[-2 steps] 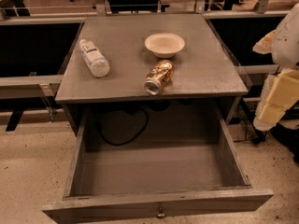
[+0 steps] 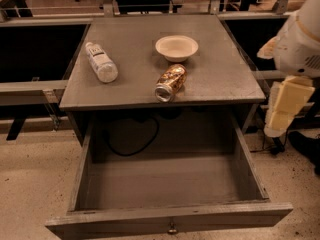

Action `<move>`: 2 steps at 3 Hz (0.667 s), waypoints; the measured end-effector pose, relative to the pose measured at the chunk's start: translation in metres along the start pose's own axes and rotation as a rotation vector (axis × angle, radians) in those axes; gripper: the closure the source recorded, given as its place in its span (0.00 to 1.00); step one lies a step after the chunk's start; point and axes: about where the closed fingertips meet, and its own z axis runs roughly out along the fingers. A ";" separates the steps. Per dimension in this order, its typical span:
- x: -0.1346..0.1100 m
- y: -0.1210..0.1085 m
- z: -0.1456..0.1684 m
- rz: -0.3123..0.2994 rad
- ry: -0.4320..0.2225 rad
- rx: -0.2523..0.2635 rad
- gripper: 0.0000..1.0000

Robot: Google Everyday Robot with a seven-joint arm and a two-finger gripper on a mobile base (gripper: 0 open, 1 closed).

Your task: Place orange can into top drawer

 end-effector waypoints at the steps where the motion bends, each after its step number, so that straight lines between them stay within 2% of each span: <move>1: -0.027 0.011 0.027 -0.183 -0.024 -0.009 0.00; 2: -0.034 0.016 0.037 -0.292 -0.029 -0.017 0.00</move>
Offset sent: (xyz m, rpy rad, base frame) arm 0.0022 0.0270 -0.0213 -0.0270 -0.0125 0.1595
